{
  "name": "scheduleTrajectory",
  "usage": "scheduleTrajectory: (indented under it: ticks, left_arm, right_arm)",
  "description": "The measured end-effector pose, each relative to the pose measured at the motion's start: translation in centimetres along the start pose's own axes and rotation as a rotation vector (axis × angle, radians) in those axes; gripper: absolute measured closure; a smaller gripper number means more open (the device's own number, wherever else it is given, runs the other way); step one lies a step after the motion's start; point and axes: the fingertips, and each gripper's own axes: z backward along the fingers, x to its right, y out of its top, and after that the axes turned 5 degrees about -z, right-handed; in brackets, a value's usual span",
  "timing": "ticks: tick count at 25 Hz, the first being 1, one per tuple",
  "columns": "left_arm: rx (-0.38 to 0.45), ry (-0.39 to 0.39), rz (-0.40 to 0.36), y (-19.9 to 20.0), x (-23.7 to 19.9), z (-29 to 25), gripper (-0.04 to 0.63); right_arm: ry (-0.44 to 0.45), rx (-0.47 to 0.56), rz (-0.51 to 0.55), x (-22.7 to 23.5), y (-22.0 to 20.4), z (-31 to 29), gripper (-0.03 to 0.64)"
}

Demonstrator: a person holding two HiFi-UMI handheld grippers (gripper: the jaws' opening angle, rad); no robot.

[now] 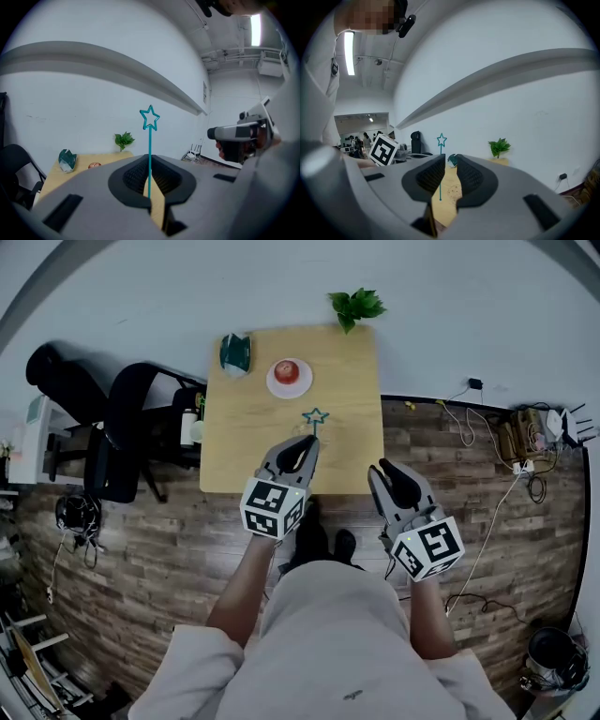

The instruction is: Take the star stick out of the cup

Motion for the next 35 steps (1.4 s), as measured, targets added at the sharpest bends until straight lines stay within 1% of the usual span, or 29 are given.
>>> scheduleTrajectory:
  ticks: [7,12,15,21,28,35]
  left_arm:
    - [0.044,0.022,0.022,0.9,3.7,2.9,0.575]
    - [0.065,0.042,0.054,1.2,5.6,4.7,0.575]
    - [0.084,0.053,0.060,1.6,6.6,5.7,0.575]
    - [0.118,0.082,0.070,2.6,7.4,7.5,0.575]
    - [0.145,0.091,0.070,3.6,8.2,8.7,0.575]
    - [0.155,0.096,0.075,3.8,8.9,9.3,0.575]
  right_arm:
    - [0.059,0.006,0.012,-0.9,-0.4,1.7,0.545]
    - [0.094,-0.002,0.034,-1.5,-0.9,2.6,0.549]
    - [0.113,-0.004,0.046,-1.8,-1.0,3.0,0.558]
    - [0.161,-0.004,0.062,-2.7,-1.1,3.0,0.574]
    - [0.194,-0.008,0.083,-4.0,-0.8,3.0,0.592]
    - [0.201,-0.012,0.089,-4.1,-0.7,3.2,0.603]
